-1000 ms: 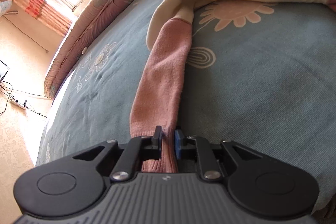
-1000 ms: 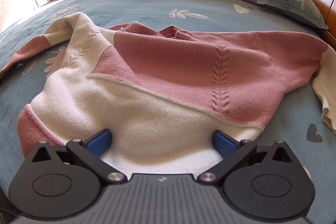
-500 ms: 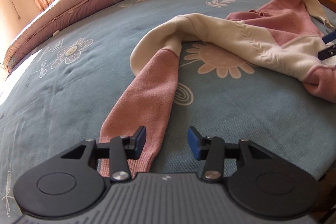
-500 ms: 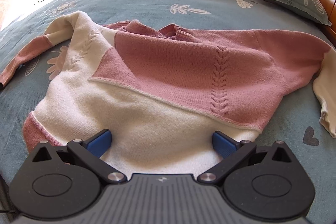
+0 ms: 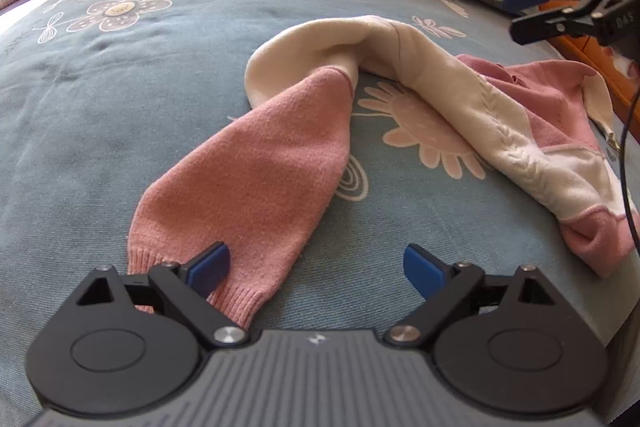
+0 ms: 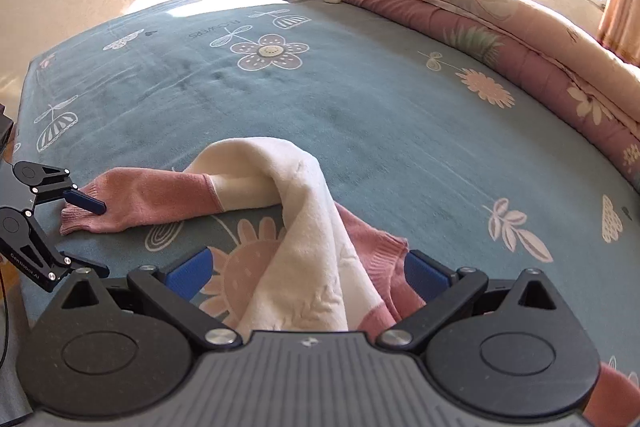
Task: Fold clothes
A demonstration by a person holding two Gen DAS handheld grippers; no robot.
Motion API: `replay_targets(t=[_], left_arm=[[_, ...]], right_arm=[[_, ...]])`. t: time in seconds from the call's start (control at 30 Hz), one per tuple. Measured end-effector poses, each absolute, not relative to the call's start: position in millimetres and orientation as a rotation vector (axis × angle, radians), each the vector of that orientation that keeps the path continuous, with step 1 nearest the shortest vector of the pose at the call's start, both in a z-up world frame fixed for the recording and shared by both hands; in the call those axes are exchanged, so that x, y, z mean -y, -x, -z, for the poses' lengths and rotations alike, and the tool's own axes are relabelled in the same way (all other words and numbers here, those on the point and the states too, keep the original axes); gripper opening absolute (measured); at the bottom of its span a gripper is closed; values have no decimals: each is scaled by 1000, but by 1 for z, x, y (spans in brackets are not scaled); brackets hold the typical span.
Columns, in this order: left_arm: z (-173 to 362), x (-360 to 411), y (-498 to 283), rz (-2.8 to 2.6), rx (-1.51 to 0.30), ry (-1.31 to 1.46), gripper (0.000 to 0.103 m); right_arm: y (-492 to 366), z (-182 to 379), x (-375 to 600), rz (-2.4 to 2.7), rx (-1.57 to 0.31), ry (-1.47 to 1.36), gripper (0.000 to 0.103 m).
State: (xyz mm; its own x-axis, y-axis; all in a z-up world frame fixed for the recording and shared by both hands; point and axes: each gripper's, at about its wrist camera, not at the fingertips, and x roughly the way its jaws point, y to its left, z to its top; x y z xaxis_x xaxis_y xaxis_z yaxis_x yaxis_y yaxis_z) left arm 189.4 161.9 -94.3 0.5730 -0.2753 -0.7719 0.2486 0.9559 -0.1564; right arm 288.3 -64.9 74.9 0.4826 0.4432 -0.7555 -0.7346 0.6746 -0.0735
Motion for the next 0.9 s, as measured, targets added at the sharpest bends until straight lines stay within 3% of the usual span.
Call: replay_targets(t=[0.1,0.3,0.6,0.9], left_arm=[[96,-160,-186,316,-900,25,102],[87,-172,-177,288,-885,56,102],[80,-197,-160,189,-863,53,102],[76,-200,-165,183,-813,75,102]], right_arm=[[-316,-68,11,-831,-774,478,103],[-356,-36,-77,-974,-794,627,103],[-377,19,-125,-1056,-859,1008,103],[-408,11,-114,-794,-765,891,103]])
